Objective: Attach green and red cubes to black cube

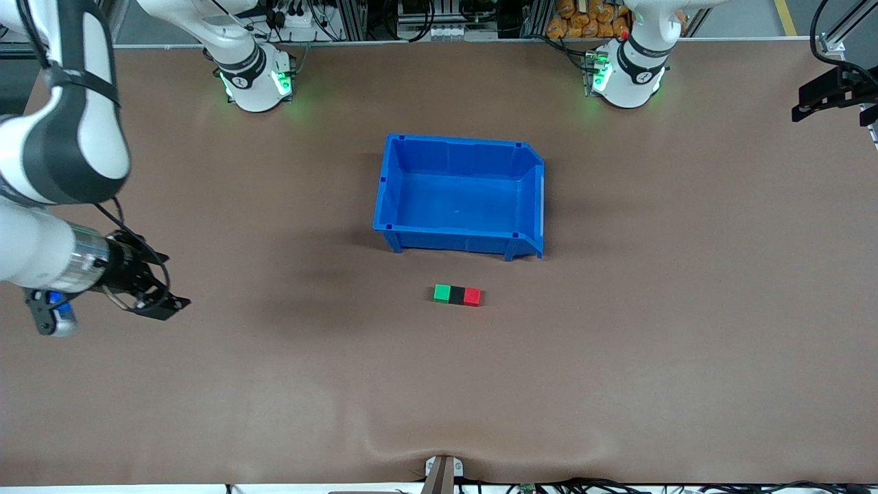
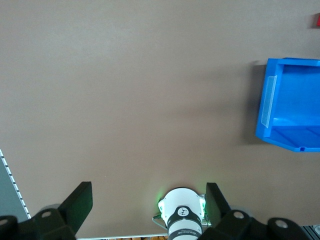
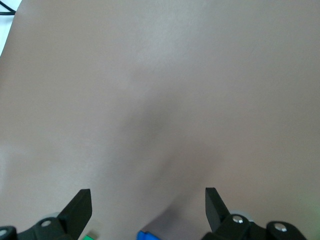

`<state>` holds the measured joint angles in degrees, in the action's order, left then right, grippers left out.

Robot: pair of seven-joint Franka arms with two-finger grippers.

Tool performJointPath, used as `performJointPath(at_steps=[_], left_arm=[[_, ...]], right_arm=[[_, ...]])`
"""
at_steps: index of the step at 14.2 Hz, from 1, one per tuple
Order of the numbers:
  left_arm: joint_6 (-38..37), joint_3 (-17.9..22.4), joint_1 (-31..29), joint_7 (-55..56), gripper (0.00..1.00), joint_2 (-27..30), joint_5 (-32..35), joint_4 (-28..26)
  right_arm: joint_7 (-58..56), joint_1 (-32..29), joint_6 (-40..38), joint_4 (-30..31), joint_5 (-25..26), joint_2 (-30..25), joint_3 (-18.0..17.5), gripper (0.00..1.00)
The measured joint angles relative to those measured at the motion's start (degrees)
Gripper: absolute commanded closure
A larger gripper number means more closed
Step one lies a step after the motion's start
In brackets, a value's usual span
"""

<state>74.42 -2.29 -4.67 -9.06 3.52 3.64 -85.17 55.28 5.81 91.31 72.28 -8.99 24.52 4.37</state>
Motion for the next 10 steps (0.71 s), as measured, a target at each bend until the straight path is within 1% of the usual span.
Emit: performJointPath(at_steps=[5,7,10], left_arm=[[0.00,4.93,-0.13,-0.24,0.00,0.03,-1.84,0.05],[-0.02,7.00,-0.18,-1.02,0.00,0.22,-3.89,0.14],[1.38,7.08,-0.12,-1.08,0.00,-0.68,-4.61,-0.39]], right_arm=[[-14.45,-4.63,-6.66,0.00,0.11,-4.34,0.04,0.00],[-21.02,-5.46,-10.10,0.01,1.66,-6.20,0.24,0.00],[-28.31,-5.55,-13.43,-0.01,3.54,-9.15,1.00,0.00]])
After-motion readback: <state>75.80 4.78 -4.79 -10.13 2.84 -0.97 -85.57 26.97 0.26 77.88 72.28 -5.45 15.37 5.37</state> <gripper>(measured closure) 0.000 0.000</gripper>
